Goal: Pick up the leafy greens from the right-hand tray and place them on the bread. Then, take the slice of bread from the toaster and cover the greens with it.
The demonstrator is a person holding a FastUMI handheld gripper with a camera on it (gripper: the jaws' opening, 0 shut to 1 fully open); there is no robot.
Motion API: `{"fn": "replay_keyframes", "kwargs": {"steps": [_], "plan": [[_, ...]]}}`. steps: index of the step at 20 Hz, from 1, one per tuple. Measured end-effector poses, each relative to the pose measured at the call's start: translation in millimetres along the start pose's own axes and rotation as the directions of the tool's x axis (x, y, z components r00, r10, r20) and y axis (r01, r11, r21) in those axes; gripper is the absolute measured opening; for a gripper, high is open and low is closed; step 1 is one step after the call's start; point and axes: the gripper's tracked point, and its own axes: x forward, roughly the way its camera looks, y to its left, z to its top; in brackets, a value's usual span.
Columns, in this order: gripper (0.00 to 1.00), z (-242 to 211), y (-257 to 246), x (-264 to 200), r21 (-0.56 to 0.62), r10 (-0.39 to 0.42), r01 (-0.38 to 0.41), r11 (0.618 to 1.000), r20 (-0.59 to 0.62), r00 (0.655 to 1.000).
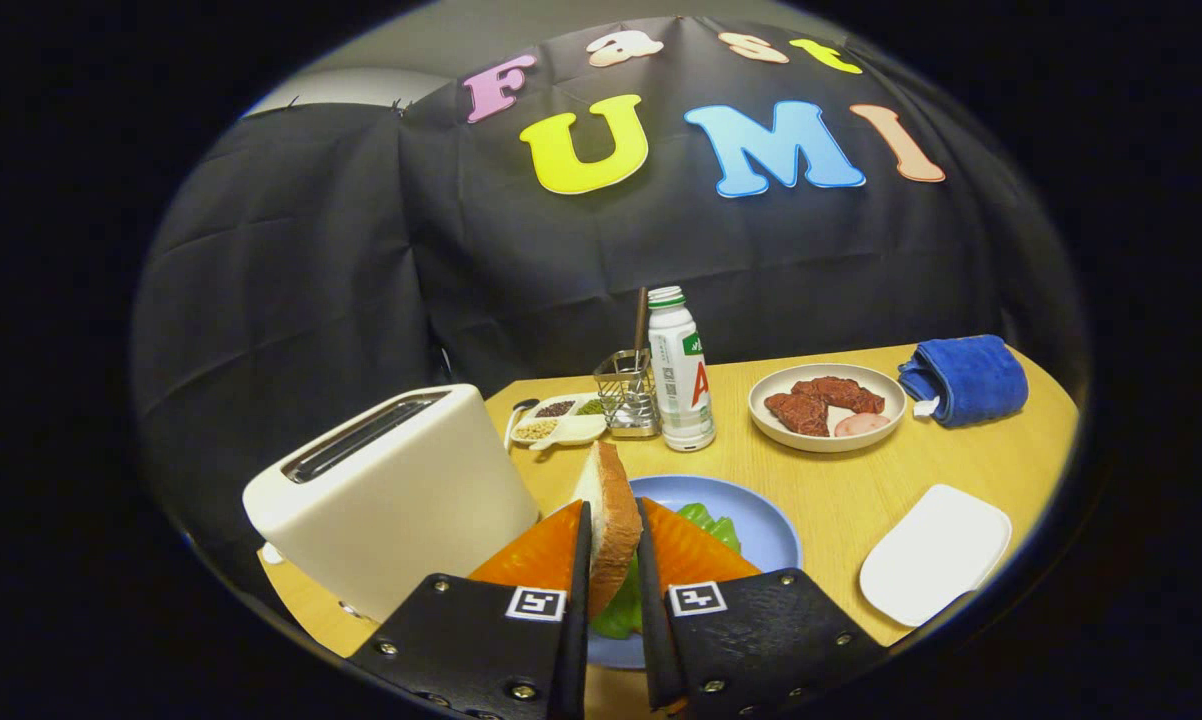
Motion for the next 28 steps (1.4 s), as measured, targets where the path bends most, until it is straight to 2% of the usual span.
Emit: {"fn": "replay_keyframes", "kwargs": {"steps": [1,3,7,8,9,15,23,24,27,28], "plan": [[0.24,-1.6,-0.2,0.1,-0.010,0.004,-0.004,1.000,-0.002,1.000],[0.37,-5.2,-5.5,1.3,-0.031,-0.002,0.002,1.000,-0.010,1.000],[0.44,-6.0,-24.5,4.2,-0.116,-0.066,0.065,0.991,-0.007,0.998],[0.54,-6.4,-27.4,4.1,-0.128,-0.076,0.074,0.989,-0.012,0.997],[0.56,-8.0,-28.6,4.9,-0.130,-0.072,0.070,0.989,-0.013,0.997],[0.59,12.9,-49.6,-6.3,-0.194,-0.125,0.137,0.971,0.071,0.990],[0.59,49.0,-97.6,-60.6,-0.196,-0.123,0.165,0.967,0.210,0.970],[0.59,52.4,-110.4,-70.1,-0.204,-0.137,0.184,0.962,0.224,0.965],[0.59,63.3,-164.9,-99.0,-0.233,-0.249,0.317,0.919,0.278,0.928],[0.58,66.2,-176.1,-106.3,-0.226,-0.264,0.334,0.915,0.291,0.920]]}}
